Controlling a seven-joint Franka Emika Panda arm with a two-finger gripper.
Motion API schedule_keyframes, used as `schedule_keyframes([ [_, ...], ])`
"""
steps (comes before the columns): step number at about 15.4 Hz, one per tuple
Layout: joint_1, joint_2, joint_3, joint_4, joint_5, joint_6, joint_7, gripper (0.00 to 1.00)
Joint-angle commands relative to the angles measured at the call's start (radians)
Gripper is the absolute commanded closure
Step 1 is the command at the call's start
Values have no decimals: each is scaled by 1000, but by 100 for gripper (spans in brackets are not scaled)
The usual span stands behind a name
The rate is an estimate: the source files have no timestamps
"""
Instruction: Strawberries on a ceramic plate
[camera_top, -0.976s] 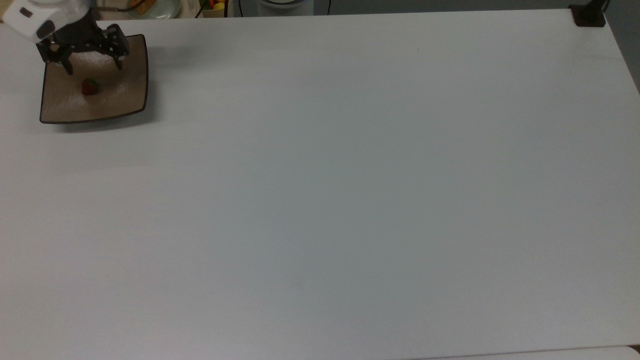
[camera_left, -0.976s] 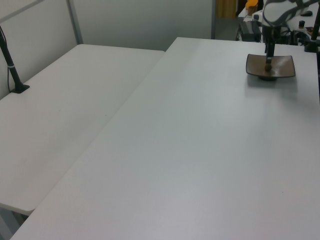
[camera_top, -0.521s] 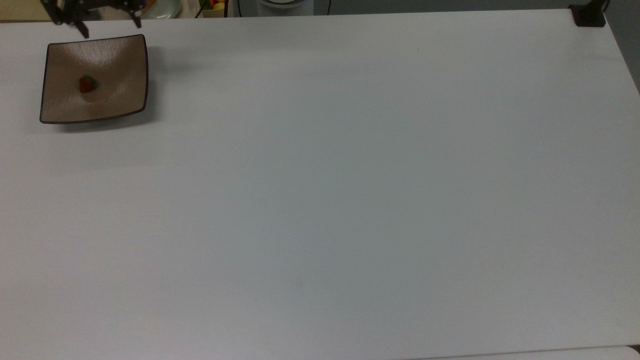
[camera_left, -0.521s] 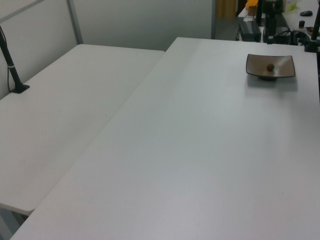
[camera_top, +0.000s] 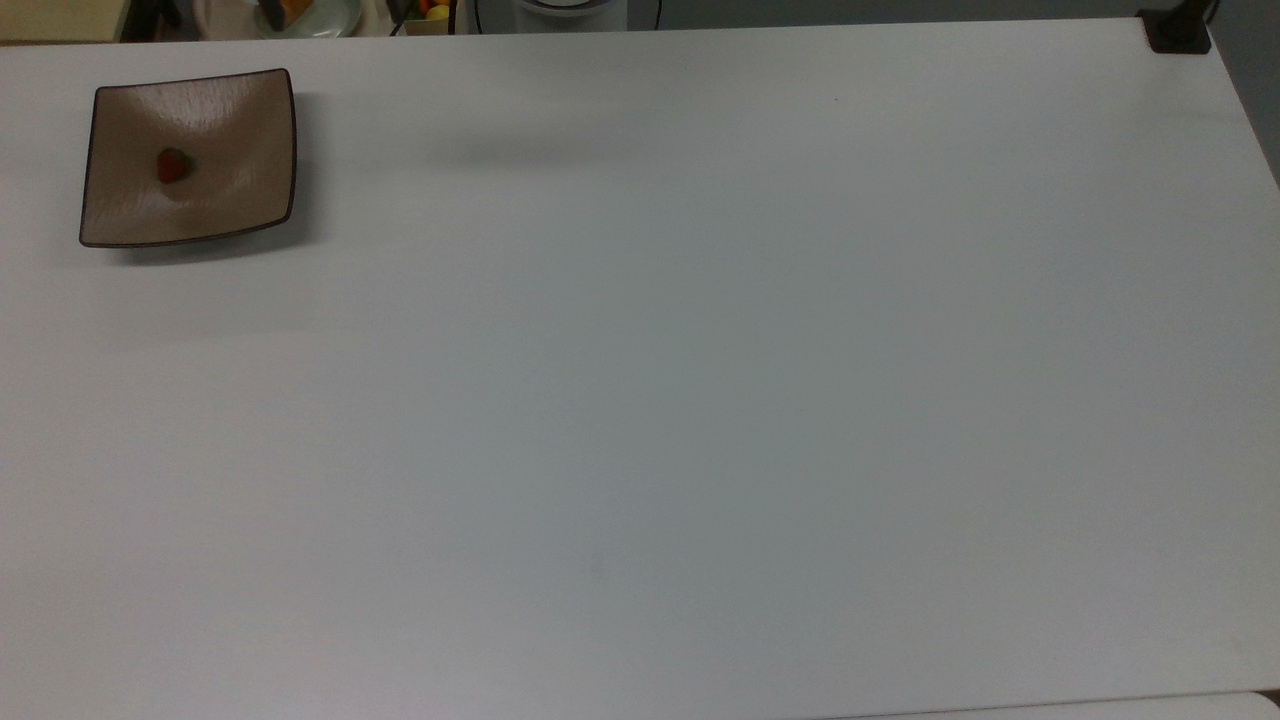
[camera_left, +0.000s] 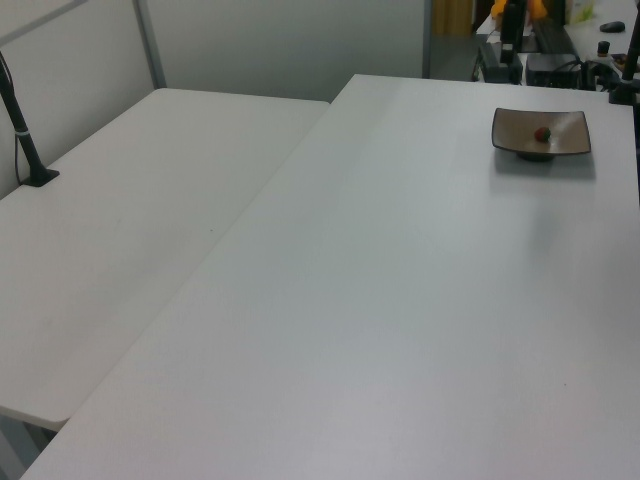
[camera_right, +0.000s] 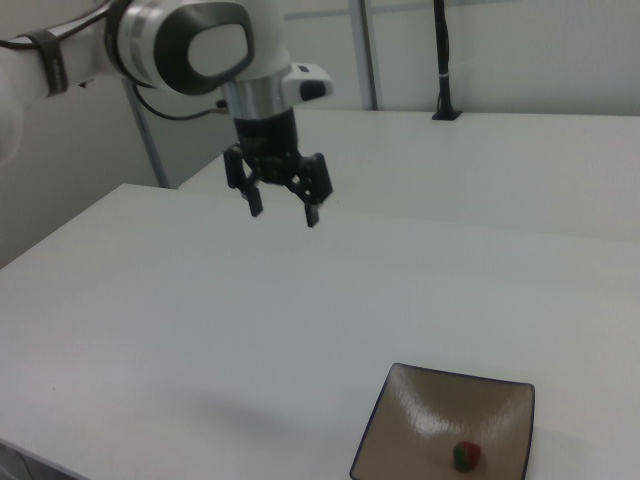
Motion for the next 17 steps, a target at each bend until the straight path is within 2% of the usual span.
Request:
schedule_keyframes([
  [1, -2, -21, 80, 13, 25, -18, 114, 0],
  [2, -2, -30, 109, 8, 28, -10, 163, 0],
  [5, -7, -32, 171, 2, 32, -7, 177, 0],
  [7, -8, -32, 185, -13, 38, 18, 163, 0],
  [11, -3, -41, 204, -90, 62, 180, 169, 0],
  [13, -22, -41, 240, -93, 62, 173, 177, 0],
  [15, -83, -43, 307, -85, 61, 116, 186, 0],
  [17, -82, -44, 312, -82, 44, 81, 186, 0],
])
